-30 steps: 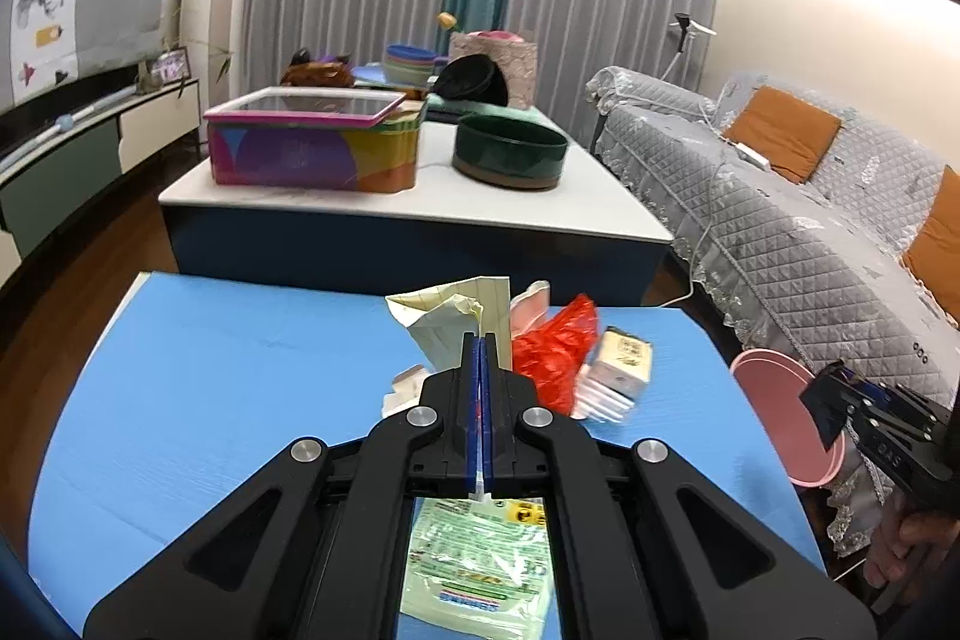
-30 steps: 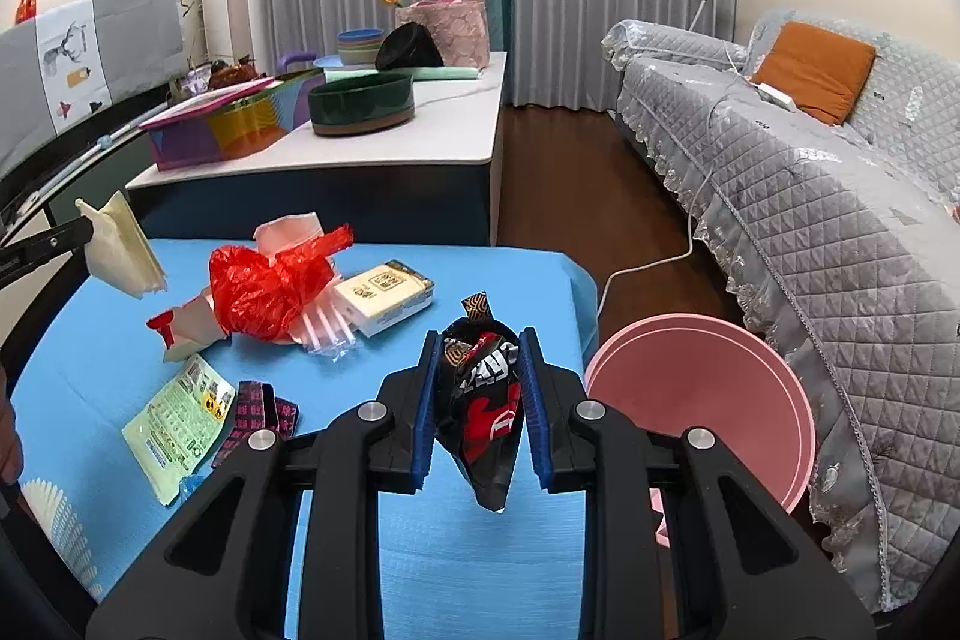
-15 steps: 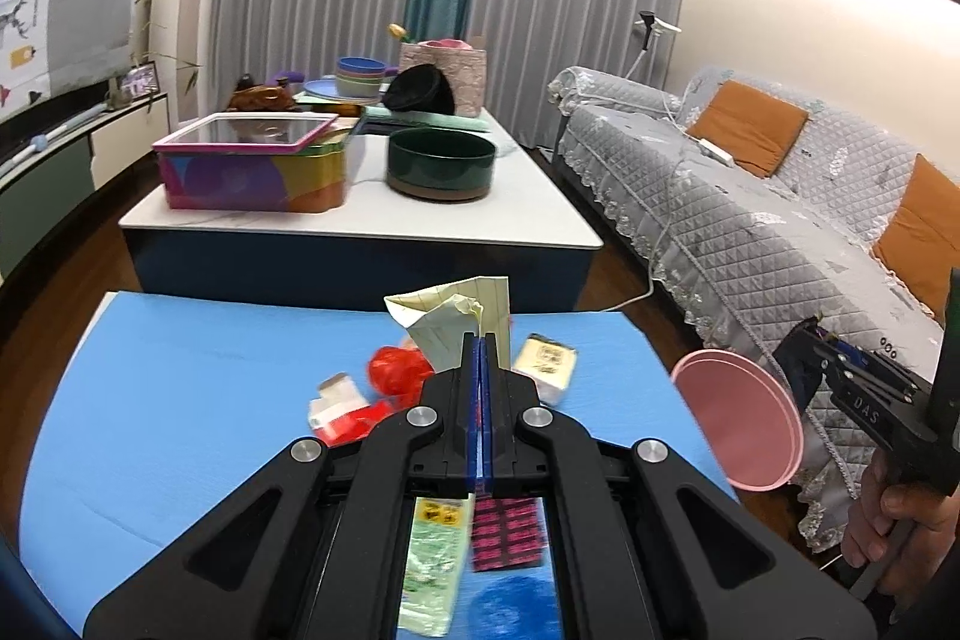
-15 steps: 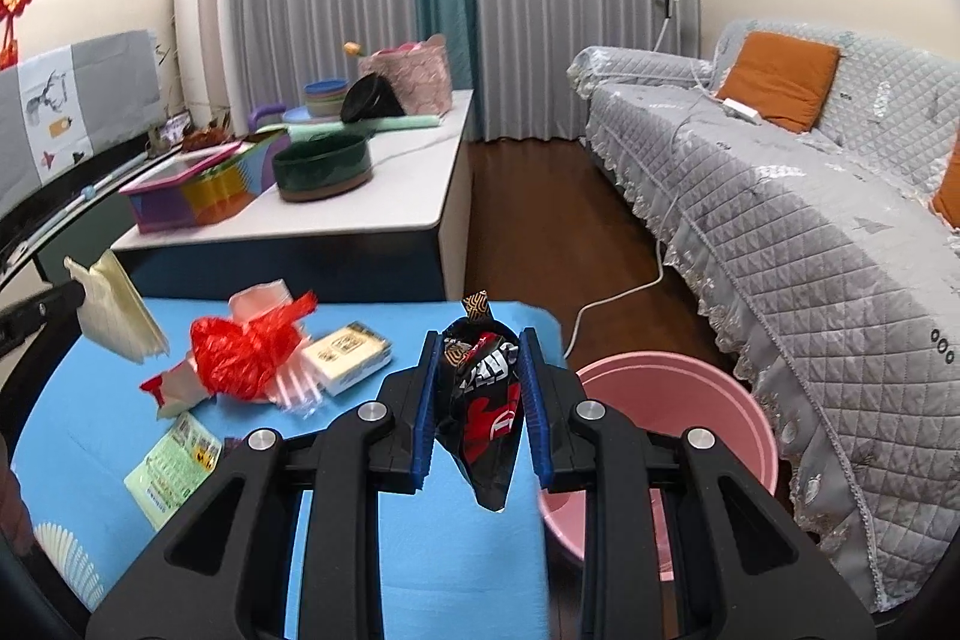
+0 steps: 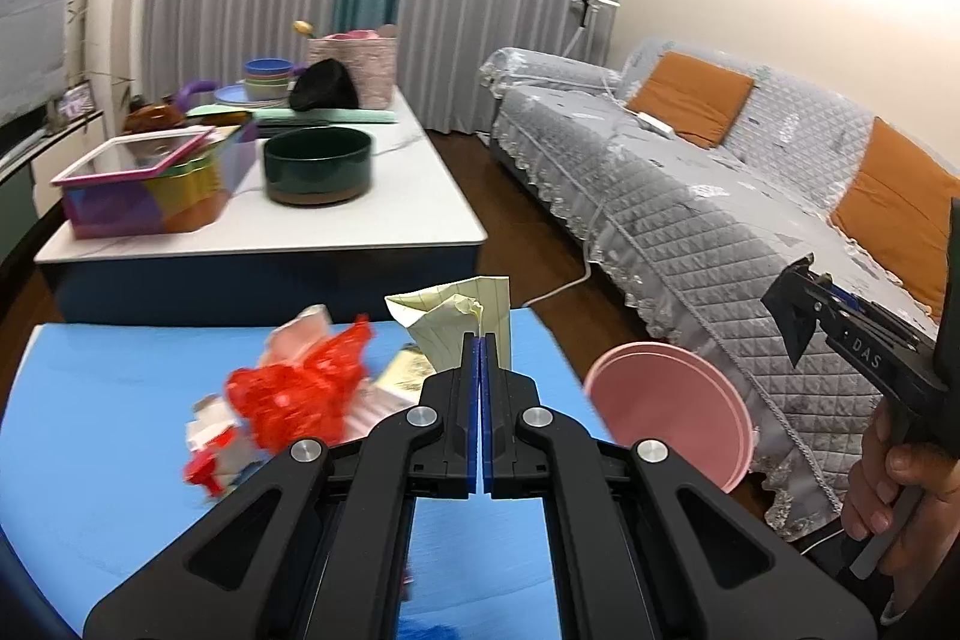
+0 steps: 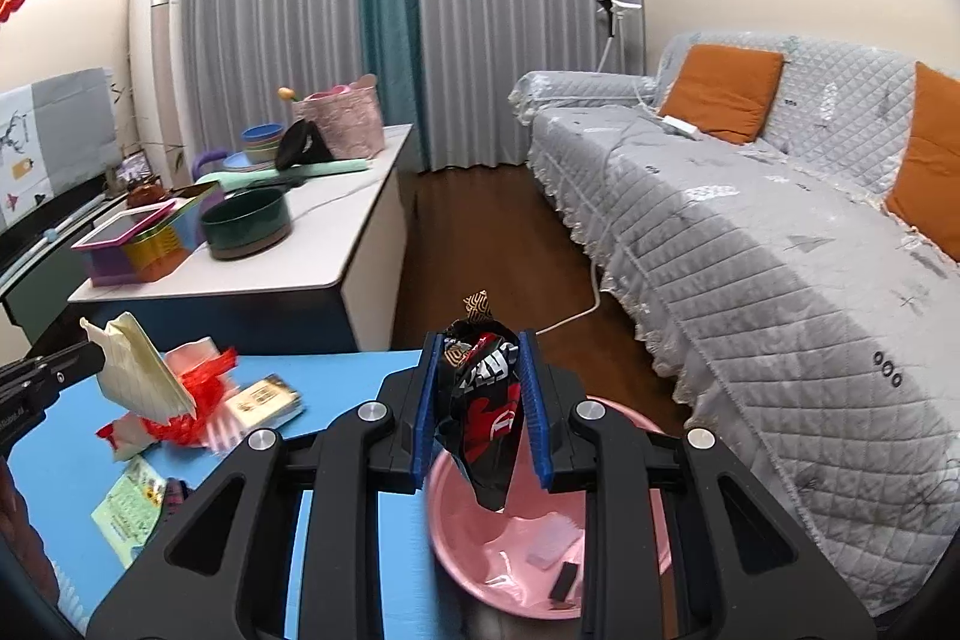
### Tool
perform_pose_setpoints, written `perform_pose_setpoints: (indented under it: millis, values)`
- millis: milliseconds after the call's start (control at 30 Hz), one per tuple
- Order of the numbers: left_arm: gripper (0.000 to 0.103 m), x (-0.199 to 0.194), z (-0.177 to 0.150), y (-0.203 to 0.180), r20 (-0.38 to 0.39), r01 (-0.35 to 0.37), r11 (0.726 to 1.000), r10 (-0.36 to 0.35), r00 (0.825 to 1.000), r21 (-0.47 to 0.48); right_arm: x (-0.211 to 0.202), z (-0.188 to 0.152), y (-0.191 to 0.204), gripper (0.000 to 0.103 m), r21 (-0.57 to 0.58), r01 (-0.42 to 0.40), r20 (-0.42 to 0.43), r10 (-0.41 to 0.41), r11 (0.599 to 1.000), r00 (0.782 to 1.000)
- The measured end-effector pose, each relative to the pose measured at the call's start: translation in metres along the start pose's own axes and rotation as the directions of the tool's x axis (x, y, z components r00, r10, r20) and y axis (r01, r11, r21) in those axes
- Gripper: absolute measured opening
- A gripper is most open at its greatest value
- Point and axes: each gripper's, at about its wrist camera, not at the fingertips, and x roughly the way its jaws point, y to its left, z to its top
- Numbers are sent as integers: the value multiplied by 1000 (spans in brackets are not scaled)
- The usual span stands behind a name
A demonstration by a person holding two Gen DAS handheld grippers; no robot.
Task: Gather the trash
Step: 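Carry wrapper and cream paper over the pink bin and open both grippers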
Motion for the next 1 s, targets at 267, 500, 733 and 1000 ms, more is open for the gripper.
perform_pose_setpoints:
  millis: [267, 500, 733, 1000]
  values:
    - [0, 22, 14, -41, -6, 71, 997, -71, 997, 27, 7, 14, -34, 26, 17, 42, -8, -42, 999, 999]
    - [0, 49, 24, -81, -22, 136, 989, -135, 991, 55, 16, 23, -71, 26, 80, 83, -22, -82, 993, 996]
    - [0, 73, 21, -113, -49, 185, 979, -181, 982, 88, 25, 22, -92, 26, 135, 104, -43, -99, 985, 994]
    - [0, 103, 11, -135, -97, 216, 971, -206, 974, 100, 40, 18, -88, 26, 114, 105, -79, -96, 988, 992]
